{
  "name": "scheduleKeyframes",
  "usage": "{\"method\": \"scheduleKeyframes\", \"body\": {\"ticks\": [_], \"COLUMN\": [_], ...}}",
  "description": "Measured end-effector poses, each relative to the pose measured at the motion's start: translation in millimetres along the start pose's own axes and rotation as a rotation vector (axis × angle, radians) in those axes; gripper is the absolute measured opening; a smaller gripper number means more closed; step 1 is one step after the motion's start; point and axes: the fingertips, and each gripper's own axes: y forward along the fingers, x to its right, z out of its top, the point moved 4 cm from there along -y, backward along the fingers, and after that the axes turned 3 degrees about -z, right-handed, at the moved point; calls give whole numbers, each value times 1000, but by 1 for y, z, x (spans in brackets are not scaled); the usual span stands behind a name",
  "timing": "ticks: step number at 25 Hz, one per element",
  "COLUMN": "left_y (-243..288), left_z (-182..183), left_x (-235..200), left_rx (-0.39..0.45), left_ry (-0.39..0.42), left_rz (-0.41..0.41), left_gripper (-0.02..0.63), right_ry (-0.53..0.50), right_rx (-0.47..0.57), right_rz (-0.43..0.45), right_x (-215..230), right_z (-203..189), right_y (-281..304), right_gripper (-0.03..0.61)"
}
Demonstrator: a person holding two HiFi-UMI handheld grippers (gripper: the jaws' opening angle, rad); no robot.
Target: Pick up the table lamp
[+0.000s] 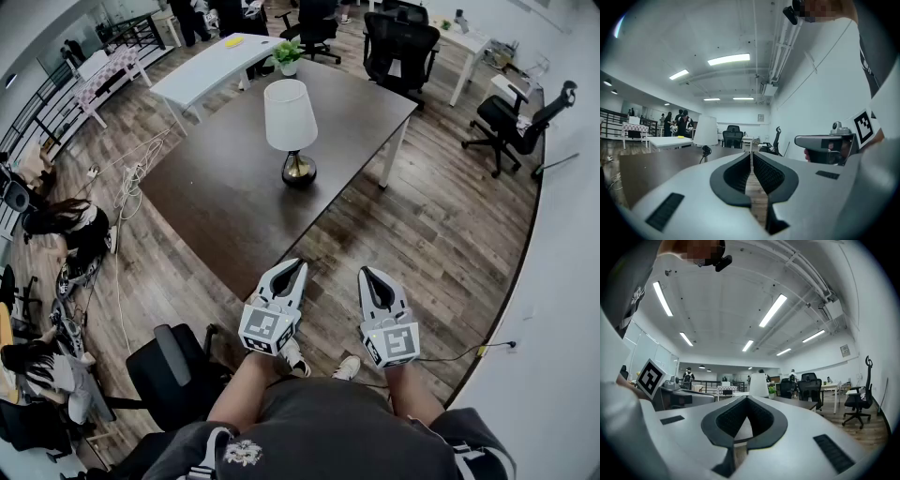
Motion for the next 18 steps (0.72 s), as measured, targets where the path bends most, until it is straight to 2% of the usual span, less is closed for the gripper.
{"method": "scheduleKeyframes", "body": {"ticks": [11, 18], "left_y": [15, 11], "left_z": [4, -5], "left_x": [12, 15], "left_rx": [-12, -35], "left_ry": [22, 19], "left_rz": [7, 51], "left_gripper": [8, 8], "right_ry": [-19, 40], "right_rx": [13, 7], "right_rz": [20, 63], "right_x": [14, 29], "right_z": [3, -7], "right_y": [0, 6], "right_gripper": [26, 26]}}
